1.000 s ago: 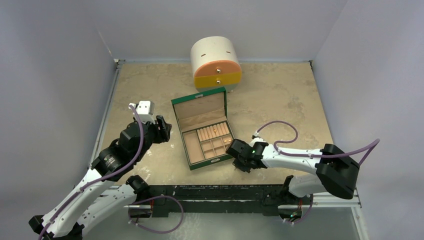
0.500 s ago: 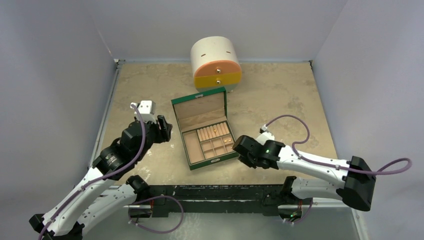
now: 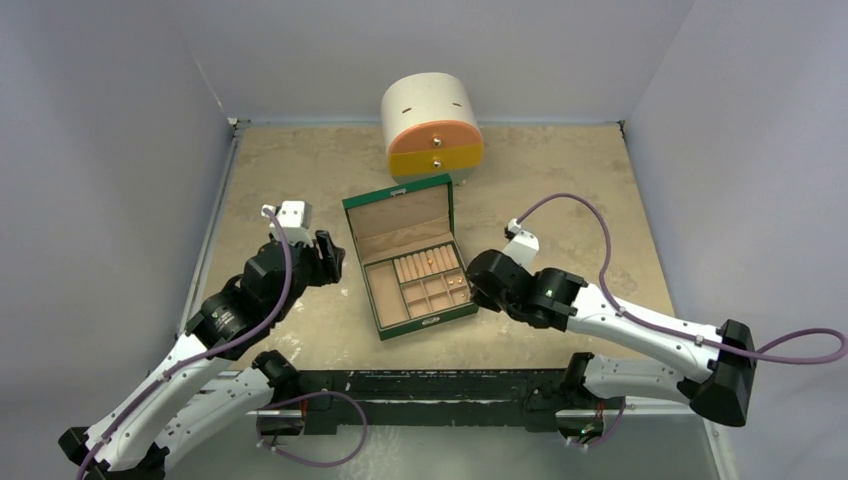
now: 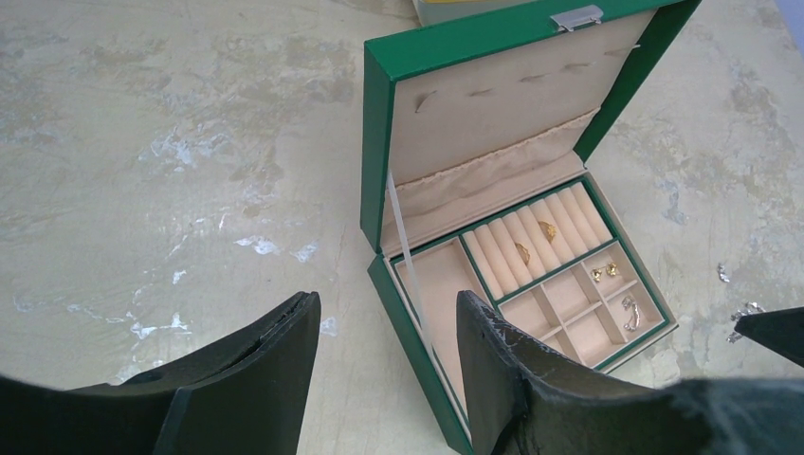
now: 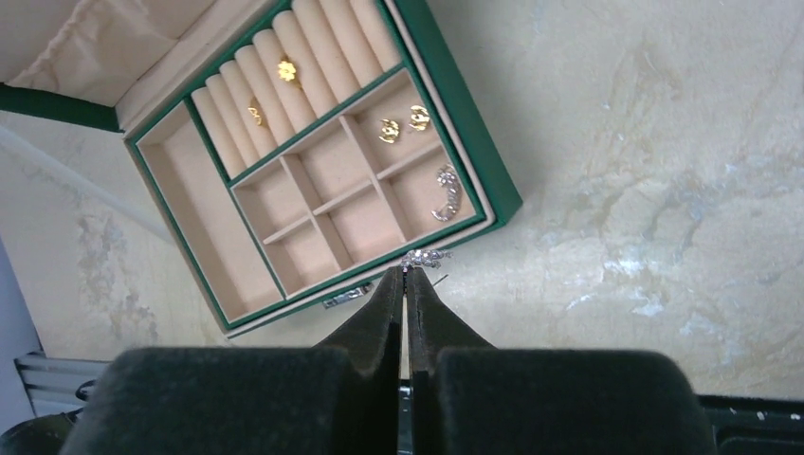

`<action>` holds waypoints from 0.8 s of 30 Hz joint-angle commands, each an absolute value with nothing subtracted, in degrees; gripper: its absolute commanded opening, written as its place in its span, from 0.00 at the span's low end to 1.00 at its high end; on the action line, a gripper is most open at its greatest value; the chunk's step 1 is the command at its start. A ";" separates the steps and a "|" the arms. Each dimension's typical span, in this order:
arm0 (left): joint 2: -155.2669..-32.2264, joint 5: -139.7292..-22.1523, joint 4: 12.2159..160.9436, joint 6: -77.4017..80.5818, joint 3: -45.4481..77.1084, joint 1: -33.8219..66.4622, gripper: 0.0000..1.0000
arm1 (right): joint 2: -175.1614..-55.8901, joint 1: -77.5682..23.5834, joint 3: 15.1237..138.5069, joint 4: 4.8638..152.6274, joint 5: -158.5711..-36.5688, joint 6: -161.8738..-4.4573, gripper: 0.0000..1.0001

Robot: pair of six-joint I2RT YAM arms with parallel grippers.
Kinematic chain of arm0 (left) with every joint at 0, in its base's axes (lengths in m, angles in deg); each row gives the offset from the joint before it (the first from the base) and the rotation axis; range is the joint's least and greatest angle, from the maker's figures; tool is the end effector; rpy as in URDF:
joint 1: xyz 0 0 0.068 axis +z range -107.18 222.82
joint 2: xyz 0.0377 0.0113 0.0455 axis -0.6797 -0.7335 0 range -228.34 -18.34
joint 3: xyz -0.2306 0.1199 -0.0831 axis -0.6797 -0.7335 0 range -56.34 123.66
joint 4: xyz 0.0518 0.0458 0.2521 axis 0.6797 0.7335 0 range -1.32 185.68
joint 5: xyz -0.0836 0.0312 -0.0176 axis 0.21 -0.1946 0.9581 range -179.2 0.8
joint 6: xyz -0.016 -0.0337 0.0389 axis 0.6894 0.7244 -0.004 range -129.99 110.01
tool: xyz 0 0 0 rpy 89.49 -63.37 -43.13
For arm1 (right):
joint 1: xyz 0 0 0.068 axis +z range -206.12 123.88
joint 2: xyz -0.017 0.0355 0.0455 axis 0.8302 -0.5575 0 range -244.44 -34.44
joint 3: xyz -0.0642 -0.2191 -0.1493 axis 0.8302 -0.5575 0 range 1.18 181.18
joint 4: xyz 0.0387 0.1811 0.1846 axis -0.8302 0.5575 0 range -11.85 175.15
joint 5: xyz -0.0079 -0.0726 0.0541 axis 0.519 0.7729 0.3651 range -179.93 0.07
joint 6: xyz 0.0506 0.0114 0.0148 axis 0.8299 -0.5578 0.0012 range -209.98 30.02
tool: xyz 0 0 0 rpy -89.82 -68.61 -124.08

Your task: Organize the mixed jewelry

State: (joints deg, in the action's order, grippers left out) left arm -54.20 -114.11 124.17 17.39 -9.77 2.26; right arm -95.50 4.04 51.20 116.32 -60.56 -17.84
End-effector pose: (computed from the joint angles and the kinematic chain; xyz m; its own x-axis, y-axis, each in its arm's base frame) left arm 0.1100 -0.0745 0.3281 -0.4204 -0.1893 -0.8874 0.1192 0.9580 -0.2609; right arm 0.1211 0.1759 0.2770 -0.6833 0.4759 -0.5538 0.1755 0.8433 0.5080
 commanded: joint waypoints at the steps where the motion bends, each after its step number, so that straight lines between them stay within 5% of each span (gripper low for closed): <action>1: -54.41 -114.86 122.52 16.82 -8.62 2.55 0.54 | -98.71 3.32 54.47 112.86 -59.47 -23.59 0.01; 24: -54.24 -114.51 122.43 16.73 -8.64 2.87 0.54 | -113.14 0.53 55.15 108.91 -63.93 -15.09 0.02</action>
